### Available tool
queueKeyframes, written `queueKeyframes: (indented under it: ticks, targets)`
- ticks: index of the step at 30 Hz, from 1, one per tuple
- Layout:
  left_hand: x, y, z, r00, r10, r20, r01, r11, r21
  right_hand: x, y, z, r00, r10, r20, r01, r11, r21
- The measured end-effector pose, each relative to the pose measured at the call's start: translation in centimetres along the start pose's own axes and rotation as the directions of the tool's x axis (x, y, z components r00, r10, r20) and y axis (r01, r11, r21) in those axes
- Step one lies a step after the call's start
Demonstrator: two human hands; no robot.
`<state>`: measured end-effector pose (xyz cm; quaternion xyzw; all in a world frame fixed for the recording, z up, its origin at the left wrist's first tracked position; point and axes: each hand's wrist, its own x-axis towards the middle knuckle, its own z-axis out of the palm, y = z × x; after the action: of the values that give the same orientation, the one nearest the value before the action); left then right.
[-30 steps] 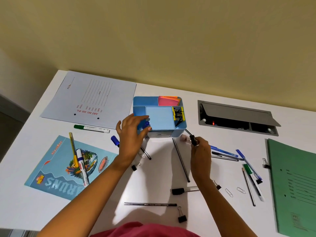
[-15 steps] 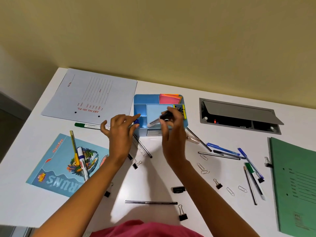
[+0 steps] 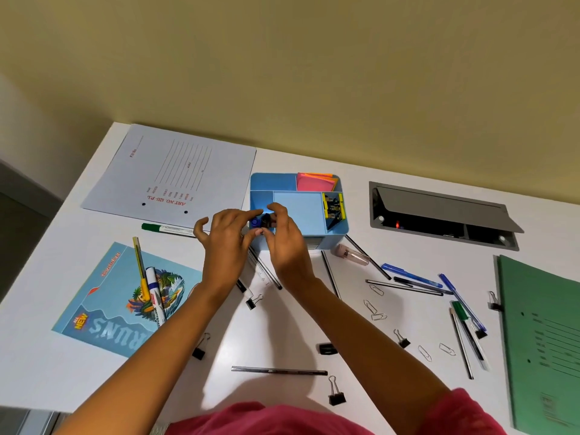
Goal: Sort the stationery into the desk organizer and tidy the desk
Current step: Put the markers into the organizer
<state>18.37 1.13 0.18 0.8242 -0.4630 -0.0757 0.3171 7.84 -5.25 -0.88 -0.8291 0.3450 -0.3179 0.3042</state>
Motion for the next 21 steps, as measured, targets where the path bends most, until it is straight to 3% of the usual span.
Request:
queueKeyframes:
  ticks: [7,9,11,13,17,21]
  targets:
    - [0.4,0.0,0.1,0.997,0.050,0.063,-0.043,0.993,-0.113,-0.2,-0.8,-0.6,1.000,-0.019,0.019,0.020,0.998,-0.063]
    - [0.5,0.1,0.1,0.997,0.030,0.067,-0.017,0.982,-0.188,-0.4,-1.2,-0.9,0.997,0.072,0.008,-0.071,0.996,-0.053]
    - [0.7,0.2,-0.1,0.997,0.016,0.073,0.004,0.967,-0.255,-1.1,-1.4,-0.9,0.991,0.123,-0.060,-0.126,0.991,-0.042]
    - [1.0,0.2,-0.2,0.997,0.029,0.077,-0.007,0.961,-0.275,-2.4,-1.4,-0.7,0.991,0.067,-0.114,-0.080,0.991,-0.107]
    - [1.5,-0.4,0.2,0.995,0.049,0.091,-0.018,0.948,-0.318,-5.5,-0.7,0.7,0.994,0.078,0.078,-0.064,0.984,-0.167]
    - [1.6,-1.2,0.9,0.988,0.023,0.151,0.031,0.938,-0.346,-7.7,0.8,3.1,0.960,0.077,0.270,0.018,0.942,-0.334]
